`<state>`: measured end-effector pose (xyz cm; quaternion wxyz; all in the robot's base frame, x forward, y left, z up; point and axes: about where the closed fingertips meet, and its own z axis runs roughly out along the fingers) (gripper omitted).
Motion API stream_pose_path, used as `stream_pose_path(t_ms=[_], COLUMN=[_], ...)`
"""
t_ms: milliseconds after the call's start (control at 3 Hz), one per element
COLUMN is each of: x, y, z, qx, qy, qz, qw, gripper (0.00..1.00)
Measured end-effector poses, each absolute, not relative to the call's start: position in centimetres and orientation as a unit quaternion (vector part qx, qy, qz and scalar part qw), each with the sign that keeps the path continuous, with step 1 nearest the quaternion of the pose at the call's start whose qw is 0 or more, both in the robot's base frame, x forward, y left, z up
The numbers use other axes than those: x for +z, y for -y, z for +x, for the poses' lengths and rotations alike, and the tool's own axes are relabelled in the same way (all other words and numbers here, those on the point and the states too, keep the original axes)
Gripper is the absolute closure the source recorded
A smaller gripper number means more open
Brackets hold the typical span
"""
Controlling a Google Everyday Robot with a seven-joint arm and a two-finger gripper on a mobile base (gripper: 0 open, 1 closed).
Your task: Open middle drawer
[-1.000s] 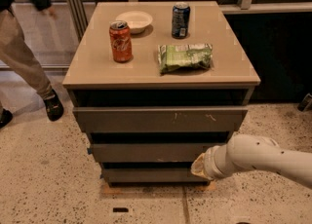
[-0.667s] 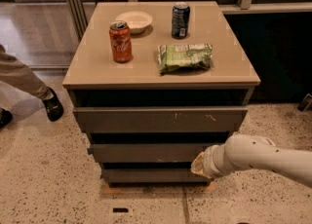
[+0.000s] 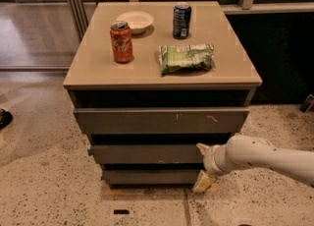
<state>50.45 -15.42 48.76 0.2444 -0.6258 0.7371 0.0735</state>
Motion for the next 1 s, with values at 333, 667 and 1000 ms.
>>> stream_pose_path(t_ms=[333, 667, 1000], x=[46.9, 45.1, 43.9], y=[15.6, 15.2, 14.4], z=[51.6, 52.5, 53.7], qx=[0.087, 0.102, 0.115], qy=[-0.74, -0.741, -0.733], qz=[-0.618, -0.617, -0.626], qw=[0.249, 0.244, 0.241], gripper=[0.0, 0.0, 0.0])
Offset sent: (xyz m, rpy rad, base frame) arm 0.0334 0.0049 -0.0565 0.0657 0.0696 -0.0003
